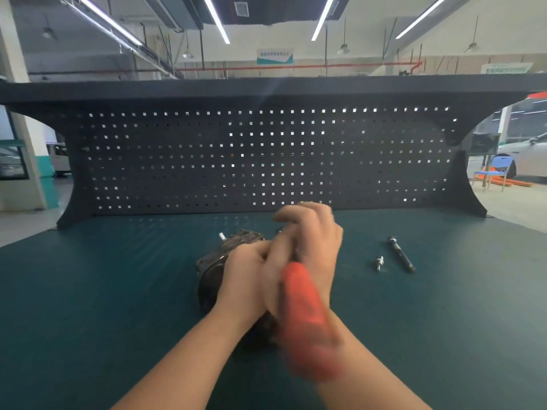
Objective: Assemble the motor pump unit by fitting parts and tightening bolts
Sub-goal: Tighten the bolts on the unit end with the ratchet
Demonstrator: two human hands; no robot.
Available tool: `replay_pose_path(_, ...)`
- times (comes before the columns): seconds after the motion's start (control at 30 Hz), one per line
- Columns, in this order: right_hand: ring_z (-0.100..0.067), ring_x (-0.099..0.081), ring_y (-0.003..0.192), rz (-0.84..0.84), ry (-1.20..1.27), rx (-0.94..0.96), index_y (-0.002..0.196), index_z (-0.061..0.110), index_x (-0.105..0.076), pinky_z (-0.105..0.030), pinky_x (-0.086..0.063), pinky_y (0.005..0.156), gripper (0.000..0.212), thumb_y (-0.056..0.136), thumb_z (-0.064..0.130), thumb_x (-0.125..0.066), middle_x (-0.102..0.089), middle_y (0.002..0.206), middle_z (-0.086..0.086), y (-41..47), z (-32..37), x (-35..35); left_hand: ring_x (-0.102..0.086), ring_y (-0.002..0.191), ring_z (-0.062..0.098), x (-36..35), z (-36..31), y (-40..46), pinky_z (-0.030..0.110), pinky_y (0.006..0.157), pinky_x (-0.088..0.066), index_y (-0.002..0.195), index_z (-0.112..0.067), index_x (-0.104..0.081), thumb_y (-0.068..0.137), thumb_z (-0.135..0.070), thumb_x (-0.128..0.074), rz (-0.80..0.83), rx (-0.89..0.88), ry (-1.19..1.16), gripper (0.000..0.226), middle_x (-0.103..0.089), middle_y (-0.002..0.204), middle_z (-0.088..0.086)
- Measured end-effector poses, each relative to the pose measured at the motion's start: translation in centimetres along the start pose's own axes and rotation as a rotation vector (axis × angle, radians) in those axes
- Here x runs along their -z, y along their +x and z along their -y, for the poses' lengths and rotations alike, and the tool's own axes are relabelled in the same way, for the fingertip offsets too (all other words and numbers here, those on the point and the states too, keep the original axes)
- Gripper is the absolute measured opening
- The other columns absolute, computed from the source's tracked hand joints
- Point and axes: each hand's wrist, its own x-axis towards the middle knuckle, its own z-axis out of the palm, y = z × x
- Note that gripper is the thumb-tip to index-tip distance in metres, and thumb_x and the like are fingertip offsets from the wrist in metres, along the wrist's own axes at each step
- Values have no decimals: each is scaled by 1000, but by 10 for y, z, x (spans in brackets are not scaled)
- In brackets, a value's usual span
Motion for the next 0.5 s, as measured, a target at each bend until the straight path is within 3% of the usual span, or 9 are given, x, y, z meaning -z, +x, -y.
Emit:
replay_pose_path(0.03,-11,-46,86,-64,37,-67,90,31,-50,-28,-37,81,20,76,20,-41,-53,89,13,-2,-12,2,-49,60,-4,0,8,6,16,60,-45,64,-19,-70,86,-48,-51,-1,-107,102,40,-64,59,-12)
replay_pose_path(0.07,-9,-48,83,-124,89,-195,87,33,-49,-27,-39,80,18,77,20,-41,-51,85,17,3,-17,7,-55,63,2,2,11,8,28,64,-49,68,-20,-74,82,-42,-65,68,-94,210,28,-70,63,-5)
replay_pose_path(0.13,-2,-46,74,-194,311,-454,87,30,-49,-16,-39,72,18,78,16,-43,-46,80,15,12,-39,19,-61,67,2,8,11,8,26,67,-49,79,-32,-78,82,-35,-73,111,-148,219,6,-75,72,-3)
replay_pose_path(0.2,-2,-46,72,-149,426,-750,92,24,-51,-6,-37,59,16,79,16,-46,-45,82,4,22,-53,26,-66,70,0,7,14,10,20,68,-51,85,-38,-76,83,-39,-71,92,-179,224,5,-75,73,-11)
replay_pose_path(0.23,-6,-46,75,-121,435,-821,96,25,-51,-5,-37,57,19,79,17,-46,-45,83,2,20,-54,25,-69,72,3,4,10,8,25,71,-54,85,-39,-76,81,-45,-70,91,-147,207,9,-75,74,-12)
replay_pose_path(0.3,-10,-46,76,-161,432,-711,100,28,-52,-6,-39,66,33,75,11,-40,-45,81,-2,17,-46,22,-70,75,7,2,10,6,39,75,-56,86,-41,-75,74,-59,-65,65,-125,255,24,-74,75,-13)
replay_pose_path(0.4,-7,-46,71,-209,375,-478,92,33,-54,-16,-41,73,48,70,-5,-35,-45,76,1,24,-29,24,-66,70,2,4,12,6,38,70,-55,81,-42,-73,62,-67,-62,15,-160,364,33,-72,71,-16)
replay_pose_path(0.47,-11,-51,67,31,176,-307,63,30,-55,-29,-43,71,39,65,-8,-48,-48,67,9,28,-19,23,-54,59,-2,-2,7,3,30,64,-48,72,-30,-69,69,-65,-53,-2,-112,409,38,-64,59,-11)
replay_pose_path(0.5,-17,-54,65,138,9,-165,56,23,-58,-35,-41,70,28,60,-4,-53,-50,61,9,27,-9,19,-49,60,1,-7,3,0,29,68,-46,74,-22,-66,81,-60,-46,12,-49,391,43,-57,58,-6)
